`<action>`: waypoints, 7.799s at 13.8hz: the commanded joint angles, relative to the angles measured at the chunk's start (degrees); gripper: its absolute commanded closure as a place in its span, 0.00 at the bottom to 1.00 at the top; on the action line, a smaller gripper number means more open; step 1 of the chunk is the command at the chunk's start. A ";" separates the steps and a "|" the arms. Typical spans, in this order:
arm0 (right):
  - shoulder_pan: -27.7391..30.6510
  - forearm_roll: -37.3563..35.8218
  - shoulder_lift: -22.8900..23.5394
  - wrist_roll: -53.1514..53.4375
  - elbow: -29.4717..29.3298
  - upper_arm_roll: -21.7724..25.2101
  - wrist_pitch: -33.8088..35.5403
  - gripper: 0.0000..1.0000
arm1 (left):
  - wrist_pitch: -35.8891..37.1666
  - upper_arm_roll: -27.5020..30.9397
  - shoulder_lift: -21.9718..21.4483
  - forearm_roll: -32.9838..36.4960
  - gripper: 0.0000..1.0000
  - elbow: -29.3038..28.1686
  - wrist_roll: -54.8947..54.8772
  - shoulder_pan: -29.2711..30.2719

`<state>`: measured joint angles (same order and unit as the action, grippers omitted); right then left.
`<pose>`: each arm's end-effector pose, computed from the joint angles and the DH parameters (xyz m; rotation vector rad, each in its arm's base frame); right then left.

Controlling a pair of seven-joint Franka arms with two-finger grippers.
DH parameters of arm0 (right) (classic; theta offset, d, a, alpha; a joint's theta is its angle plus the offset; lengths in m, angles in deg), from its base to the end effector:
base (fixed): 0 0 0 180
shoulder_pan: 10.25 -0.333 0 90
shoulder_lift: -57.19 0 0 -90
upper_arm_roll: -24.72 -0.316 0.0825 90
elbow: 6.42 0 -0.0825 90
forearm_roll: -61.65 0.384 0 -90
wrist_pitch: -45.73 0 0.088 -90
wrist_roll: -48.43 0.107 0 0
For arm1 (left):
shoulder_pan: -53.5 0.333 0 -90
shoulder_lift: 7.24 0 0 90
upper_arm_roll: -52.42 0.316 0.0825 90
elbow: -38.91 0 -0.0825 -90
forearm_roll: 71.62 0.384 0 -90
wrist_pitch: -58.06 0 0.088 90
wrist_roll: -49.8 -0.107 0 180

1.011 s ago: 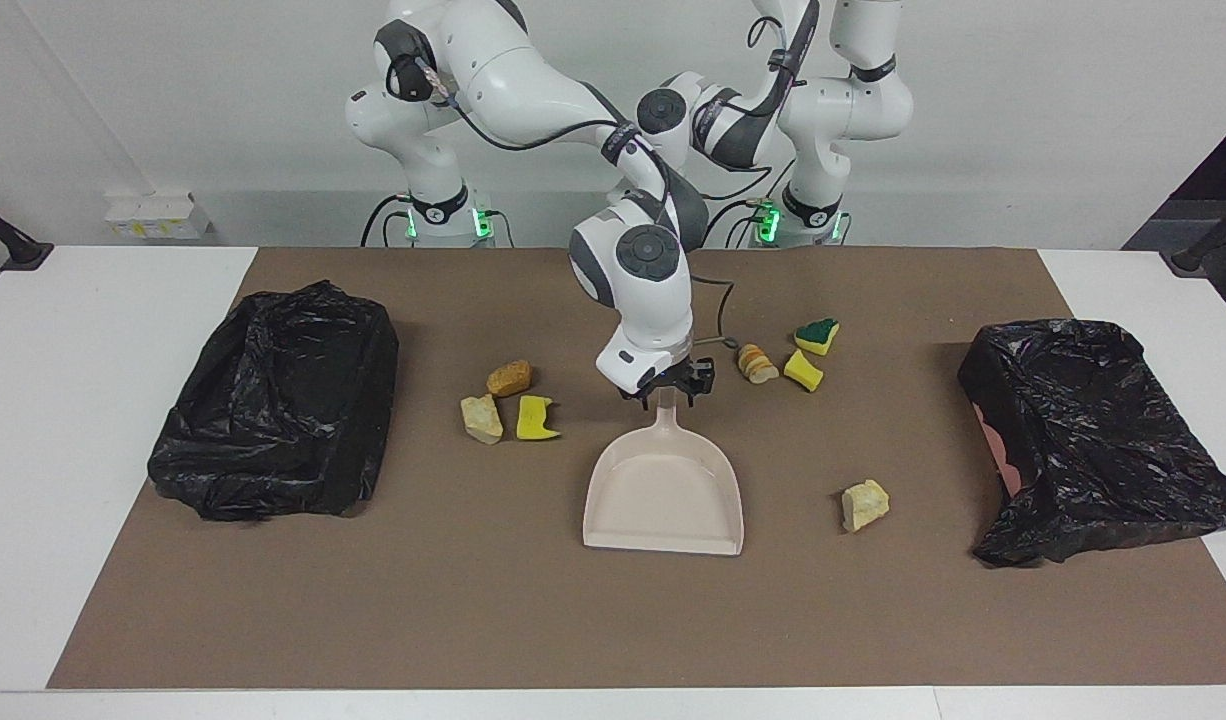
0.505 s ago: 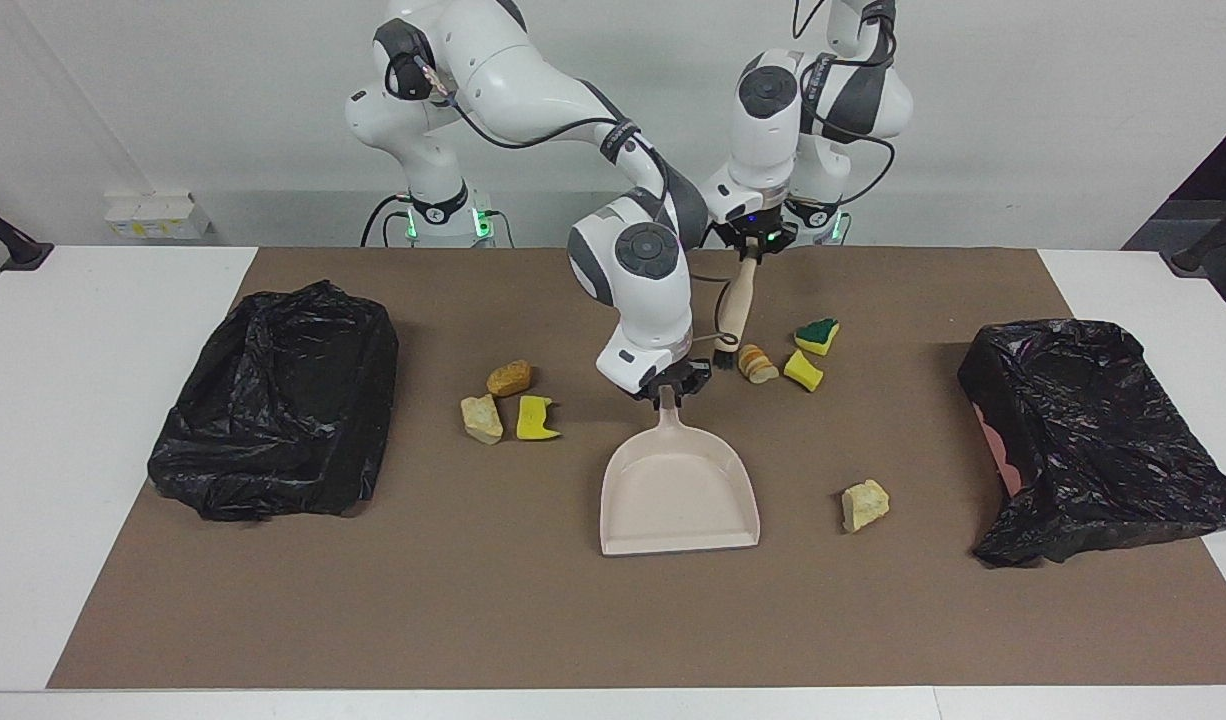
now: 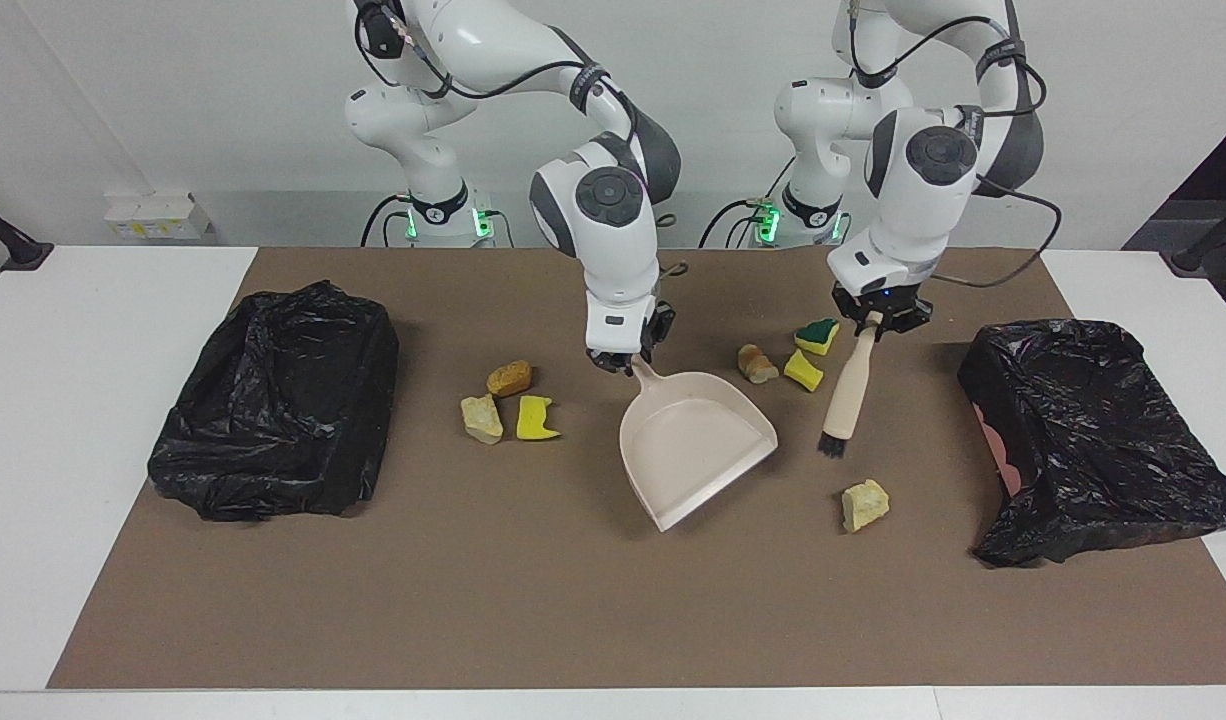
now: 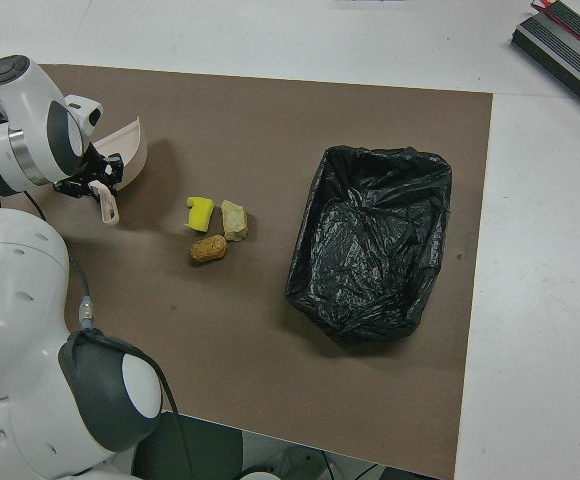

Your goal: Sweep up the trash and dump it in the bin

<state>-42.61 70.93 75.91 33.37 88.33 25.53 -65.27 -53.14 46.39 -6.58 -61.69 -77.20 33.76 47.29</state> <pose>0.5462 0.3494 0.4186 -2.7922 -1.1035 0.0952 0.5339 -0.1037 0.4346 -2.8659 0.8308 0.1526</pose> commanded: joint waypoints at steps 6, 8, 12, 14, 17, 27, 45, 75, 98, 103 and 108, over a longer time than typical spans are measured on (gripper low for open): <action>-0.59 -6.63 -6.05 -25.81 9.84 -0.46 -0.46 1.00 | -6.14 7.70 19.72 2.28 1.00 18.46 -13.48 -0.03; -2.87 -8.82 -6.67 -25.55 11.33 -0.37 -0.36 1.00 | -6.57 9.36 21.40 2.46 1.00 19.35 -15.50 0.06; -4.63 -9.10 -7.20 -24.23 13.09 -0.90 -0.45 1.00 | -7.90 9.37 19.31 2.46 1.00 14.80 -18.94 -0.02; -5.25 -9.10 -7.55 -22.39 13.71 -0.90 -0.37 1.00 | -7.55 8.41 17.99 2.46 1.00 12.51 -19.20 -0.47; -5.17 -9.10 -8.07 -21.42 15.02 -0.90 -0.45 1.00 | -5.11 4.64 15.35 2.46 1.00 8.63 -19.11 -0.47; -4.64 -9.01 -9.57 -21.42 19.68 -0.90 -1.86 1.00 | 11.07 -14.33 1.64 -6.85 1.00 -1.57 -6.41 -0.47; -4.82 -8.31 -9.31 -27.83 20.12 -0.90 -2.39 1.00 | -1.13 -1.62 -6.55 -14.86 1.00 -16.95 22.64 -0.02; -6.22 -8.22 -9.48 -28.45 21.97 -0.90 -5.37 1.00 | 8.46 -3.64 -26.58 -11.25 1.00 -33.99 44.78 2.17; -5.87 -8.22 -9.48 -27.92 22.06 -0.90 -4.67 1.00 | -6.70 -27.91 -14.72 -19.43 1.00 -22.68 46.02 -5.04; -5.78 -8.13 -9.48 -27.83 22.50 -0.90 -5.29 1.00 | 4.83 -20.62 -15.07 -19.43 1.00 -17.31 45.75 -5.21; -2.46 -8.13 -12.19 -28.27 21.09 -0.37 -4.24 1.00 | 10.74 -18.14 -15.51 -19.43 1.00 -13.70 44.87 -5.12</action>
<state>-48.43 62.67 67.38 7.36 108.36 25.21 -69.29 -44.38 27.75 -22.13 -80.59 -91.77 78.84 42.86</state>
